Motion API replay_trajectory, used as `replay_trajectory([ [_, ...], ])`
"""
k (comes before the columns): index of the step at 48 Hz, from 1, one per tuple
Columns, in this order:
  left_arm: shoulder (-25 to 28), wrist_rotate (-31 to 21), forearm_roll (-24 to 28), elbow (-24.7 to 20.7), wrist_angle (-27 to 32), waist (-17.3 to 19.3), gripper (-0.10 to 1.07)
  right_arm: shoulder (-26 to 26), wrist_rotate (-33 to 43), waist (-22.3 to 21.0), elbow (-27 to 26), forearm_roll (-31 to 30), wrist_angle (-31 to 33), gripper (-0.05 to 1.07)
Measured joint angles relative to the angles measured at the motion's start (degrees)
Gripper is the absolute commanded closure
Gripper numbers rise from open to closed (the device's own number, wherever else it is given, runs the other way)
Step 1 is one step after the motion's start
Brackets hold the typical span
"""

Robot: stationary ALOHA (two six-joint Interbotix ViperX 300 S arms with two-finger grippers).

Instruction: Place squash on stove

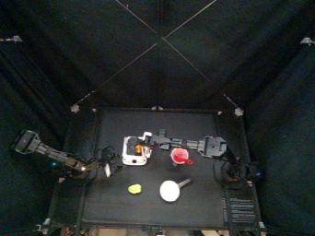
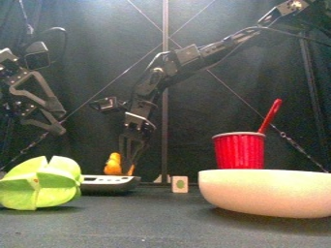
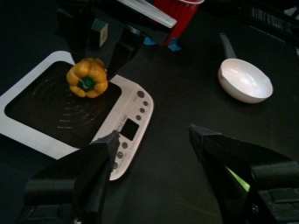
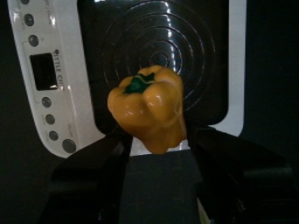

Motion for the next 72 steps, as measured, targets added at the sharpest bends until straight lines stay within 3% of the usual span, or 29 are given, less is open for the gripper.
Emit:
replay_trajectory([
  [14, 0.0, 0.1, 0.0, 0.0, 0.0, 0.1, 0.01, -0.6, -0.2, -0.2, 0.3, 0.4, -0.2, 0.19],
  [29, 0.1, 0.1, 0.0, 0.0, 0.0, 0.0, 0.01, -2.8, 0.3, 0.0, 1.8, 0.4, -0.4, 0.34],
  [45, 0.1, 0.0, 0.0, 0.2, 0.3, 0.1, 0.01, -6.6, -0.7, 0.0, 7.2, 1.1, -1.8, 0.33],
  [63, 0.1, 0.0, 0.0, 0.2, 0.4, 0.0, 0.01, -9.8, 0.5, 1.2, 12.8, -5.9, -14.1, 0.33],
  [72, 0.0, 0.0, 0.0, 0.4, 0.4, 0.1, 0.01, -9.7, 1.0, 2.8, 15.5, -6.5, -18.3, 0.33],
])
